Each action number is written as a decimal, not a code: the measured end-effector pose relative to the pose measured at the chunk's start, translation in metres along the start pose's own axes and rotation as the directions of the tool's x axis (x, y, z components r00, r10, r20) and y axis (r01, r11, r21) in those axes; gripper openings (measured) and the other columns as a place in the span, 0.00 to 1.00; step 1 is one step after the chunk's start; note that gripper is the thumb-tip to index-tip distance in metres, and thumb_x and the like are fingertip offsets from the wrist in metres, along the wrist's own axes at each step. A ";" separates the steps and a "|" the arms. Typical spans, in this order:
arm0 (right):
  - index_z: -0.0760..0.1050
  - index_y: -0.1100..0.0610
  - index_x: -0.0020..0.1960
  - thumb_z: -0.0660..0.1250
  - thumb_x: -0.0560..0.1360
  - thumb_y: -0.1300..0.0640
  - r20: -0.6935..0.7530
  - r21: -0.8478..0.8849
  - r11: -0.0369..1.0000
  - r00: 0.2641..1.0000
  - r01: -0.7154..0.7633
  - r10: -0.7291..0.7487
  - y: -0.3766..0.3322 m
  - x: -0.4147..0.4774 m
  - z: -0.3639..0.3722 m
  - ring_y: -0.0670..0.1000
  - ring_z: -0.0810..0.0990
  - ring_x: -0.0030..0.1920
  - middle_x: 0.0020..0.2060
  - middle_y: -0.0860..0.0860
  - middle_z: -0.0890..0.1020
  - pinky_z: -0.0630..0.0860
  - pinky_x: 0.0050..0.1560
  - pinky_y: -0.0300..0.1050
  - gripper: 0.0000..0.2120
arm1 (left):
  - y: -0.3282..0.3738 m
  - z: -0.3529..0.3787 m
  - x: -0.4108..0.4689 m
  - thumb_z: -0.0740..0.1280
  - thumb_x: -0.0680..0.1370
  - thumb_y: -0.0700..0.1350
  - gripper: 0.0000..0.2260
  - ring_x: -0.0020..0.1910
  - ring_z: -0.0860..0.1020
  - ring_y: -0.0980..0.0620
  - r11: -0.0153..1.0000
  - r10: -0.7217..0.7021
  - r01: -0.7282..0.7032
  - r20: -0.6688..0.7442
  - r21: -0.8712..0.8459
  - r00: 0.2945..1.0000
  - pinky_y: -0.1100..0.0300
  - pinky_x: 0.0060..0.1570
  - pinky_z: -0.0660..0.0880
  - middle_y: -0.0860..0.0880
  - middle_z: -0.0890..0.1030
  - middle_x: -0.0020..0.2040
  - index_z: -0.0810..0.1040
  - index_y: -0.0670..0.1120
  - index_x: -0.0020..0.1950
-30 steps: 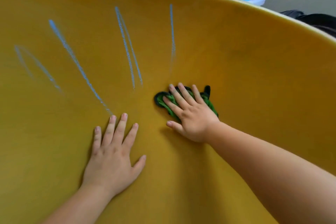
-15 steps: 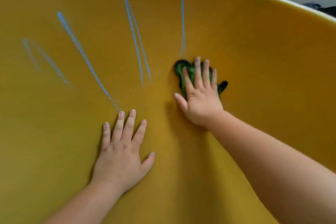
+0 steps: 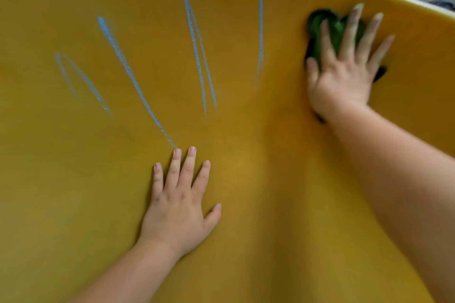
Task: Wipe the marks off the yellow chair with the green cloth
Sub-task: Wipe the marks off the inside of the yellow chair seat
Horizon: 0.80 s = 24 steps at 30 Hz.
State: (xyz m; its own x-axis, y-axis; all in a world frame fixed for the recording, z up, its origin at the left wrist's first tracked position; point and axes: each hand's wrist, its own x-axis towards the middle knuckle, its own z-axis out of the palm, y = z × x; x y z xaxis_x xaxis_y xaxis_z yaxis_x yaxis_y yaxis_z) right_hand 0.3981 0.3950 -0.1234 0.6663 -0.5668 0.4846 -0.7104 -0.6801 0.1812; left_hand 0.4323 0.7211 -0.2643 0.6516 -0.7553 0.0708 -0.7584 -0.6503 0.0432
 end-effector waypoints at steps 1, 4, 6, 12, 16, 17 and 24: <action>0.46 0.44 0.83 0.48 0.83 0.39 0.054 0.048 0.999 0.999 -0.008 0.005 -0.018 -0.016 0.012 0.66 0.38 0.80 0.82 0.55 0.39 0.39 0.77 0.70 0.30 | 0.000 0.000 0.000 0.57 0.73 0.67 0.38 0.79 0.51 0.40 1.000 -0.004 0.004 0.005 0.002 1.000 0.34 0.73 0.54 0.42 0.54 0.80 0.64 0.49 0.78; 0.44 0.42 0.82 0.47 0.83 0.39 0.240 0.192 0.979 0.963 0.076 -0.121 -0.061 -0.080 0.041 0.65 0.32 0.79 0.81 0.53 0.34 0.37 0.78 0.68 0.30 | 0.000 -0.001 0.000 0.58 0.72 0.67 0.38 0.79 0.52 0.40 1.000 -0.002 0.002 0.021 0.007 1.000 0.34 0.72 0.55 0.42 0.56 0.80 0.65 0.48 0.77; 0.43 0.40 0.82 0.46 0.83 0.39 0.294 0.239 0.947 0.913 0.215 -0.282 -0.079 -0.126 0.047 0.64 0.32 0.80 0.81 0.51 0.34 0.39 0.78 0.67 0.30 | 0.002 -0.002 0.001 0.59 0.71 0.67 0.38 0.79 0.53 0.39 1.000 -0.003 0.003 0.020 0.009 1.000 0.33 0.72 0.55 0.42 0.57 0.80 0.66 0.48 0.77; 0.50 0.33 0.80 0.44 0.80 0.35 0.260 0.022 0.859 0.826 0.512 -0.500 -0.012 -0.094 0.041 0.63 0.37 0.81 0.79 0.45 0.38 0.23 0.72 0.64 0.28 | 0.001 -0.002 -0.001 0.58 0.73 0.67 0.38 0.79 0.52 0.39 1.000 -0.001 0.001 0.022 0.015 1.000 0.34 0.72 0.55 0.42 0.55 0.80 0.64 0.48 0.78; 0.49 0.38 0.82 0.46 0.83 0.36 0.054 -0.227 0.918 0.946 0.324 -0.321 0.053 0.017 -0.007 0.66 0.39 0.81 0.82 0.51 0.41 0.28 0.73 0.70 0.28 | 0.001 0.001 0.000 0.58 0.74 0.66 0.37 0.79 0.53 0.38 1.000 0.013 -0.013 0.002 0.017 1.000 0.33 0.72 0.56 0.41 0.56 0.80 0.65 0.47 0.77; 0.48 0.40 0.82 0.45 0.83 0.36 0.007 -0.193 0.952 0.970 0.238 -0.241 0.050 0.029 -0.016 0.66 0.39 0.81 0.83 0.53 0.41 0.33 0.74 0.71 0.28 | 0.001 0.002 0.000 0.58 0.74 0.66 0.37 0.79 0.54 0.38 1.000 0.015 -0.014 -0.003 0.018 1.000 0.33 0.72 0.56 0.41 0.57 0.80 0.65 0.46 0.77; 0.50 0.50 0.83 0.51 0.82 0.39 0.101 0.168 0.980 0.987 0.109 -0.127 -0.064 -0.051 0.040 0.67 0.40 0.81 0.82 0.59 0.42 0.41 0.77 0.70 0.33 | 0.002 0.001 0.002 0.59 0.73 0.65 0.37 0.78 0.54 0.37 1.000 0.014 -0.014 -0.003 0.019 1.000 0.32 0.71 0.56 0.40 0.58 0.79 0.66 0.45 0.77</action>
State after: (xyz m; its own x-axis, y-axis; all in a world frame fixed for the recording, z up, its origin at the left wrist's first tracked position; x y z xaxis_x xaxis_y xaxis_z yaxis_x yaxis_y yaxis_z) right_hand 0.4187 0.4493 -0.1942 0.7703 -0.5199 0.3691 -0.5856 -0.8060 0.0867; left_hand 0.4314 0.7183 -0.2646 0.6406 -0.7642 0.0744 -0.7672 -0.6409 0.0230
